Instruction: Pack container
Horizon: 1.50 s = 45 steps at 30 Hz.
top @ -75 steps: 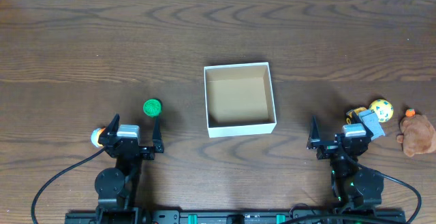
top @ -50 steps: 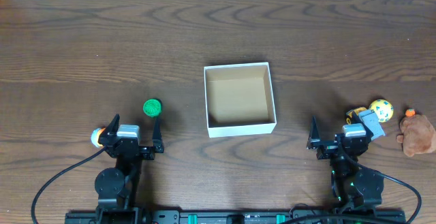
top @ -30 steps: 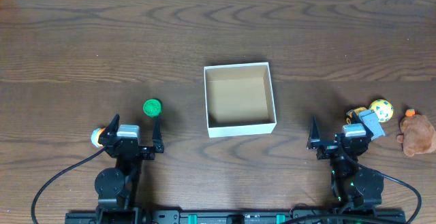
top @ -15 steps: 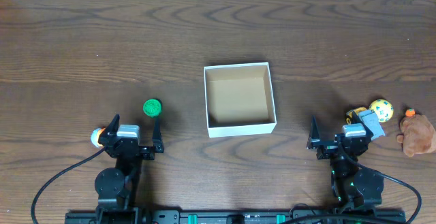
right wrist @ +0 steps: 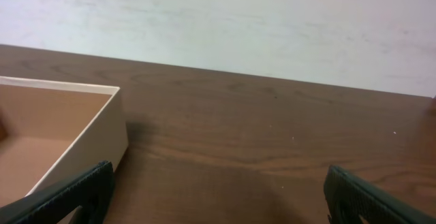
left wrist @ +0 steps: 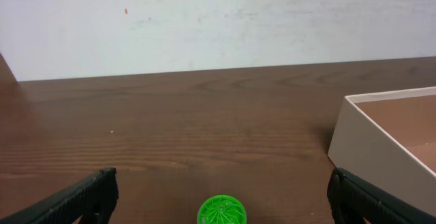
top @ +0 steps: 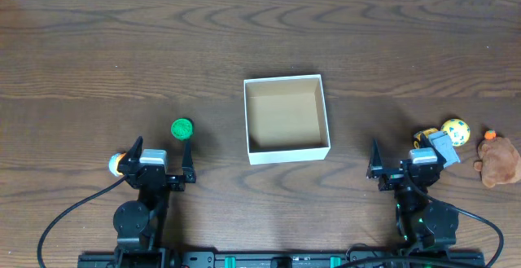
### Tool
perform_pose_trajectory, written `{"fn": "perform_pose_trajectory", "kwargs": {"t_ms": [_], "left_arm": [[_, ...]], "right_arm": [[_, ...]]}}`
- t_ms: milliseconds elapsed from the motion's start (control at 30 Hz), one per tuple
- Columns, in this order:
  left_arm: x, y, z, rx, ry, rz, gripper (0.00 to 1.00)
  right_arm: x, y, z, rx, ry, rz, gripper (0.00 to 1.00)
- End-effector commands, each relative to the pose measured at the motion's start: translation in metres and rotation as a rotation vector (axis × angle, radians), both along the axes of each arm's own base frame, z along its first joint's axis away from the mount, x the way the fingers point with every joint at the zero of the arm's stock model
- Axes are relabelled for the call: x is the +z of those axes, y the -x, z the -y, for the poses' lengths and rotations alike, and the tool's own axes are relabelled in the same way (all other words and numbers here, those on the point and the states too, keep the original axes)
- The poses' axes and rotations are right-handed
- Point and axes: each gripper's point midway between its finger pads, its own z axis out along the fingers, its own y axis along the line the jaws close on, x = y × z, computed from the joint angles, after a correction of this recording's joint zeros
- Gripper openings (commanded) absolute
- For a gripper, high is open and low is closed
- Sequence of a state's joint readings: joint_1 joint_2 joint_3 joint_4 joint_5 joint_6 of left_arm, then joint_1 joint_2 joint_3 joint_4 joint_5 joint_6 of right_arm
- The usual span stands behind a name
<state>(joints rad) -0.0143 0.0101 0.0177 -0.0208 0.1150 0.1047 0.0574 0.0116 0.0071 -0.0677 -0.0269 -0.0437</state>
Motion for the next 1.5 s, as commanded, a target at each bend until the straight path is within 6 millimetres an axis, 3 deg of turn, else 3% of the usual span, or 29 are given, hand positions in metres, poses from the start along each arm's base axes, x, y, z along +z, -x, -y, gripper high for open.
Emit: {"fn": "perform_pose_trajectory", "kwargs": {"t_ms": [0, 533, 867, 967, 1067, 1300, 1467], "left_arm": [[-0.015, 0.001, 0.002, -0.010, 0.006, -0.047, 0.98], [-0.014, 0.001, 0.002, -0.010, 0.005, -0.046, 0.98], [-0.014, 0.001, 0.002, -0.010, 0.006, -0.044, 0.98], [-0.010, 0.001, 0.002, -0.001, 0.084, -0.042, 0.98], [0.000, 0.006, 0.002, 0.010, 0.164, -0.066, 0.98], [0.055, 0.018, 0.000, 0.026, 0.163, -0.109, 0.98], [0.084, 0.020, 0.000, 0.038, 0.170, -0.233, 0.98]], "right_arm": [[0.000, 0.000, 0.001, -0.003, -0.014, -0.001, 0.99], [-0.001, 0.000, 0.000, 0.001, -0.015, -0.002, 0.99], [-0.001, 0.000, 0.000, -0.006, -0.102, -0.009, 0.99], [-0.001, 0.001, 0.000, -0.007, -0.101, -0.033, 0.99], [0.002, 0.006, 0.000, -0.010, -0.098, -0.087, 0.99], [0.037, 0.014, -0.007, 0.034, -0.059, -0.248, 0.99], [0.055, 0.010, -0.007, 0.026, -0.054, -0.446, 0.99]]}}
